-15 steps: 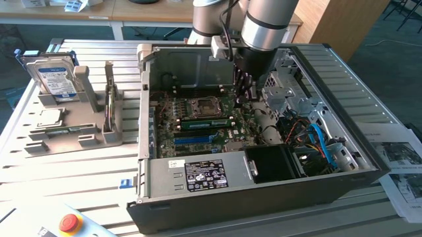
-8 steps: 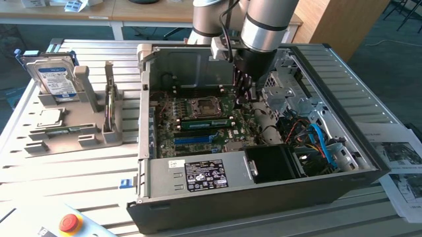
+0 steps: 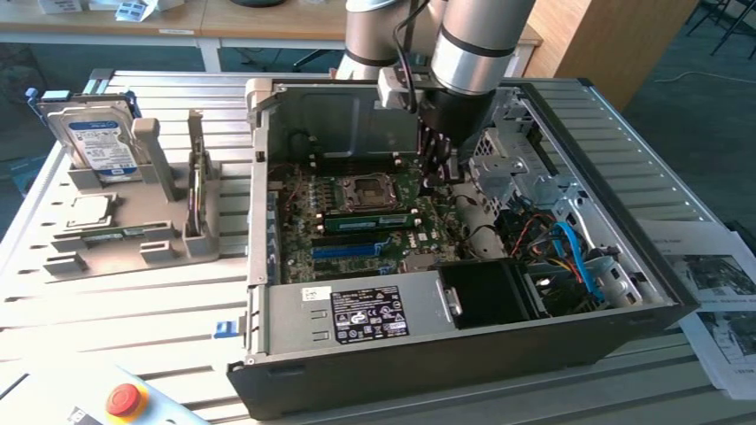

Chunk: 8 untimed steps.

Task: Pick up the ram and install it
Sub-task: 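Press down the ram until it locks into place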

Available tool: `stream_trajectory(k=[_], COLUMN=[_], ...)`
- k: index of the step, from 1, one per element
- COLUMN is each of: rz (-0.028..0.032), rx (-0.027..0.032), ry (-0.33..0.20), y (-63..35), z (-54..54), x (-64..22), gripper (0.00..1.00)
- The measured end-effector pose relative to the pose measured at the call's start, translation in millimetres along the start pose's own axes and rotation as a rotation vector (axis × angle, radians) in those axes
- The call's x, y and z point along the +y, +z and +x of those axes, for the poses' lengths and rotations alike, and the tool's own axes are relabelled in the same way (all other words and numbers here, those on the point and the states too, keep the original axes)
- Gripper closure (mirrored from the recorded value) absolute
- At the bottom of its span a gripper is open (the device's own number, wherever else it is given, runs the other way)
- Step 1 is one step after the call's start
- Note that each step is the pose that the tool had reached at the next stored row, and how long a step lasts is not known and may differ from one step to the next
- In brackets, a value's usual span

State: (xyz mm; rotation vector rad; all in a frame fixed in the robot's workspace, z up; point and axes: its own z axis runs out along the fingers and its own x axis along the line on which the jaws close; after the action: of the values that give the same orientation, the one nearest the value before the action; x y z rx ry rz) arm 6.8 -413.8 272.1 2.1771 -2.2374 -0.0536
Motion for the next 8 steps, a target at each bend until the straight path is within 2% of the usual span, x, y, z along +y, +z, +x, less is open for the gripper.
stream_trajectory(k=[8], rz=[0.0000], rx=[0.0001], ry=[0.000], y=[2.2], z=[0.0], x=[-0.1], gripper=[0.90])
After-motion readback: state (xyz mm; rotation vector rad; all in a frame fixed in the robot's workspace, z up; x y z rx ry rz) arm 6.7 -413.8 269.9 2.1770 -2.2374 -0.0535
